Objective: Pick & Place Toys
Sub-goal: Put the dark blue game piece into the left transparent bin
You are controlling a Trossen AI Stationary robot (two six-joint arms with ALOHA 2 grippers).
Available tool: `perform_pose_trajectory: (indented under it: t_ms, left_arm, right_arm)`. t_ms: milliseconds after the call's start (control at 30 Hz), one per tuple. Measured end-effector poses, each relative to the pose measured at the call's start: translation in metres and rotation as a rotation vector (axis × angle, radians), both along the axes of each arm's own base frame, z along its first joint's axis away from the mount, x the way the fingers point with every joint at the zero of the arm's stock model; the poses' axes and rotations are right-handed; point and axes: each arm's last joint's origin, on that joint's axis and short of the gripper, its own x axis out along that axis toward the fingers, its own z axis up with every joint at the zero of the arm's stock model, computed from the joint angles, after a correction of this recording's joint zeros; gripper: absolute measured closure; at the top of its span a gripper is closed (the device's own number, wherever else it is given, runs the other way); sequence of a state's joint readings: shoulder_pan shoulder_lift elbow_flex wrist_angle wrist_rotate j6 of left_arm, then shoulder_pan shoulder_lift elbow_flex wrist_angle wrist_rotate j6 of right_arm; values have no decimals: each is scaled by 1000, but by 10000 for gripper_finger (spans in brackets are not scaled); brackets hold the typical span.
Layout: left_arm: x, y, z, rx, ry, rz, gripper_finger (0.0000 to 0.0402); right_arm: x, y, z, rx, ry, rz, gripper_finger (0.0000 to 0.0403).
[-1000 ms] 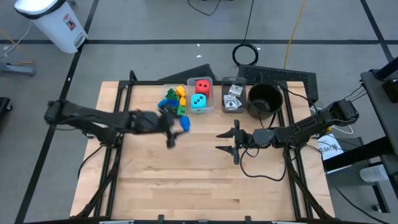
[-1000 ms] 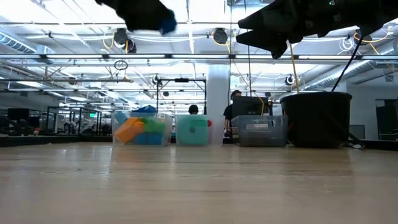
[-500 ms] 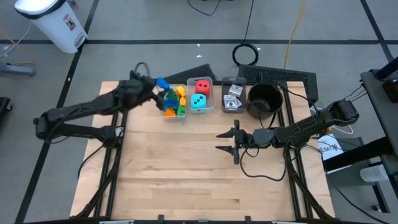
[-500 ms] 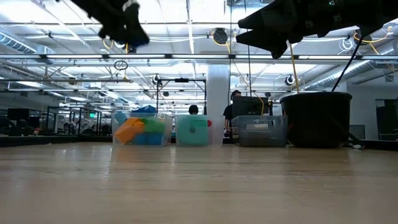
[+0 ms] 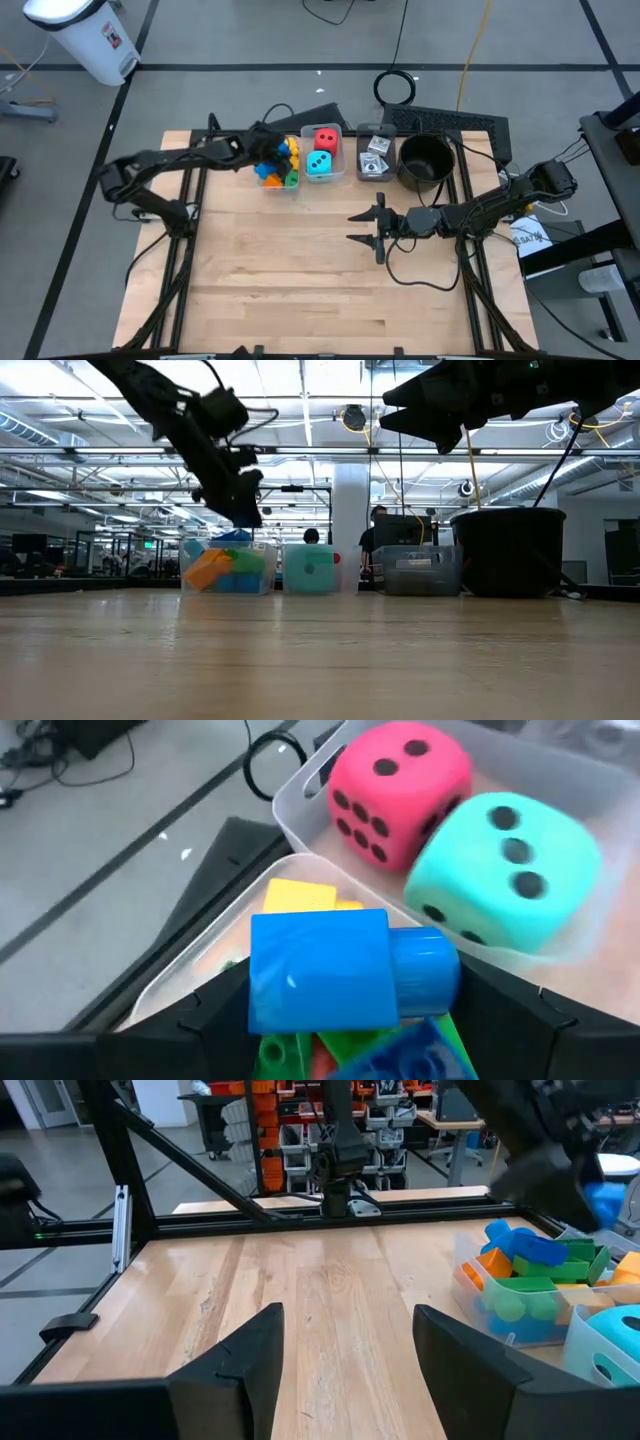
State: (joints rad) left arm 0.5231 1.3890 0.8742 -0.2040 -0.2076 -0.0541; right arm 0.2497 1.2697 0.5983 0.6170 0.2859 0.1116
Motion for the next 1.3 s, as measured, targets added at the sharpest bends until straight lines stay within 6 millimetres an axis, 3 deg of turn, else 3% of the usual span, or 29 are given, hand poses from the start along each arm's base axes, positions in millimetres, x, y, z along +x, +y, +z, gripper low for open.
perform_pose_trajectory:
  t_ms: [200,667,1000,1300]
  left_arm:
    - [10,16,-23,-40,11,-16,126]
    - [13,19,-29,-52,11,-40,126]
    - [21,22,-50,-99,48,-43,124]
    - [15,19,-34,-55,26,-31,61]
  right_arm:
    - [0,0,0,-3,1,0,209]
    - [0,0,0,-4,1,0,209]
    - [0,0,0,-4,1,0,209]
    - [0,0,0,-20,2,3,209]
